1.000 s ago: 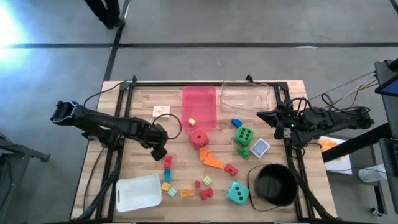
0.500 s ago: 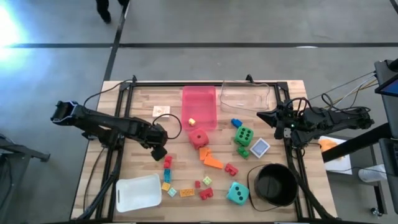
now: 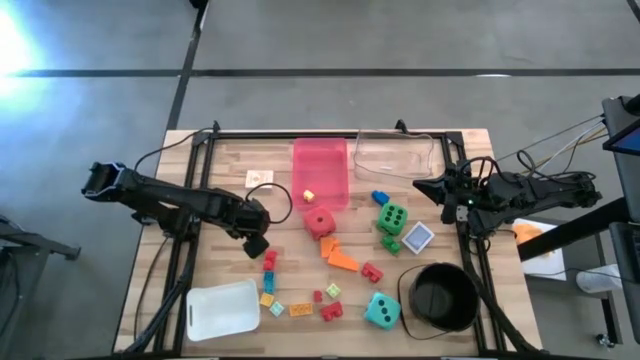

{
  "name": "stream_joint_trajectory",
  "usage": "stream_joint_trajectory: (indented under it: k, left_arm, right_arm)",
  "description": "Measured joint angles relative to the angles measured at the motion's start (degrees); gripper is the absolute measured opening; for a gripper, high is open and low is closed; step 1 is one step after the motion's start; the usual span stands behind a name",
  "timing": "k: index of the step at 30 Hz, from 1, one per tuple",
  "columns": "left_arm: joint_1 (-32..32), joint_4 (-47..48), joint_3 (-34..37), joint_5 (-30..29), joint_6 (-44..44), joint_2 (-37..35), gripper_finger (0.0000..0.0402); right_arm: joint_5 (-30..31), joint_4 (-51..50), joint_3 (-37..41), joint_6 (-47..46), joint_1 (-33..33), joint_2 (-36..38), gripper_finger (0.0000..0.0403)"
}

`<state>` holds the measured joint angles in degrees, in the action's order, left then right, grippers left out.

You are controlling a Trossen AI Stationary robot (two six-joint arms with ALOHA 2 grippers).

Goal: Pick & Place Toys
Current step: Put the light green game piece into the red bin

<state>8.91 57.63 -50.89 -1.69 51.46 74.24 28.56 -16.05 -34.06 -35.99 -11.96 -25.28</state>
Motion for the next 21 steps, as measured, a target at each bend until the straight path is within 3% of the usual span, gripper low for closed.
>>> stream_joint_trajectory:
  k: [13, 21]
  left_arm:
    - [0.2, -1.8, 0.7, 0.4, 0.1, 0.4, 0.0273]
    - [2.5, -4.6, 1.6, -1.8, -3.0, 4.7, 0.0273]
  right_arm:
    - [0.0, 0.0, 0.0, 0.0, 0.0, 0.0, 0.0009]
    - [0.0, 0.0, 0.0, 0.0, 0.0, 0.0, 0.0009]
